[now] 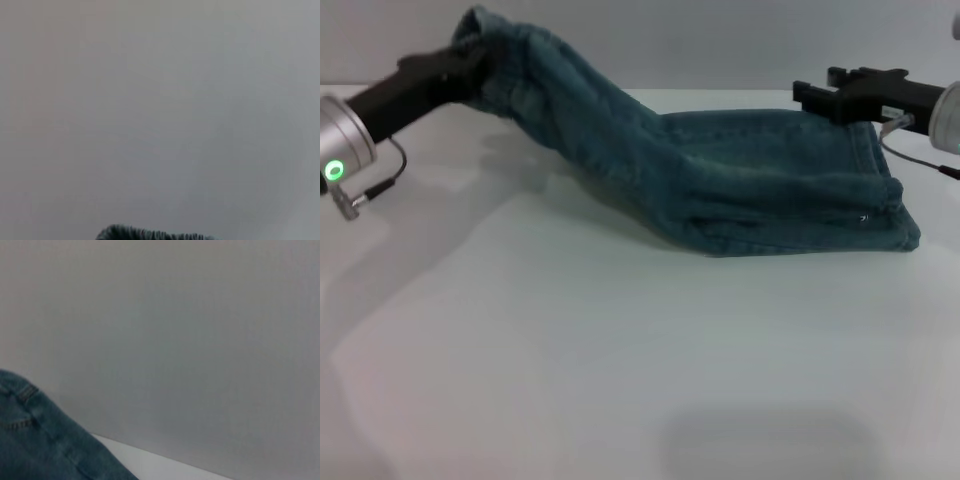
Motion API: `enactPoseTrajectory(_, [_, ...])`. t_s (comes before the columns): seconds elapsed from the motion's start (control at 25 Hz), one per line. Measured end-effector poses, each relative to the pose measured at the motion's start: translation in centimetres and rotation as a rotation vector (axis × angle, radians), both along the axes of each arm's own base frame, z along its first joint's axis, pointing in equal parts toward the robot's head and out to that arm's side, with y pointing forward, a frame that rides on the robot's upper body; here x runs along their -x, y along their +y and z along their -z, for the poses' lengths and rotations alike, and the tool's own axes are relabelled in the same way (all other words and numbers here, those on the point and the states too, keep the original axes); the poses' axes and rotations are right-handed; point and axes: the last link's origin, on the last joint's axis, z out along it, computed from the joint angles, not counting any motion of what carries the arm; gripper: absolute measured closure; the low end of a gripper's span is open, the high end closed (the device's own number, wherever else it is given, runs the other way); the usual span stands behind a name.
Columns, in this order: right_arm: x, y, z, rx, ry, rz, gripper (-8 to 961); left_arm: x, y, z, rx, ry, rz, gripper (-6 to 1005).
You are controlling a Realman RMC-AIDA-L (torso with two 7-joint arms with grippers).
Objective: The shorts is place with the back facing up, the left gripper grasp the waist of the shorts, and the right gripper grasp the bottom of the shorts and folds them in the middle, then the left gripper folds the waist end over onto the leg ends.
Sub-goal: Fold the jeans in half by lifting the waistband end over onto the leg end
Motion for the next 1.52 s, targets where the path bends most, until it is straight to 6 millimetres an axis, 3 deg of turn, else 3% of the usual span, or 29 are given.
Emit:
enactPoseTrajectory(0.28, [1.7,0.0,1.8,0.081,-0.006,-0.024,396,-2.6,0.1,-1.3,0.009,-0.102,0.095,911])
enactPoseTrajectory(0.72, [5.6,0.1,4.9,0.222,-0.087,-0.132,397,-4.1,-0.1,-1.5,0.044,-0.133,0.164,921])
enactPoseTrajectory(1.08, [9.0,-1.0,7.8,0.384,-0.221,-0.268,397,-4.3,-0.1,-1.5,0.053,-0.125,0.174,925])
enactPoseTrajectory(1.52, [12.5,-1.2,8.4,0.456,-0.211,-0.344,396,-3.7,-0.3,-1.4,0.050,-0.107,0.160,927])
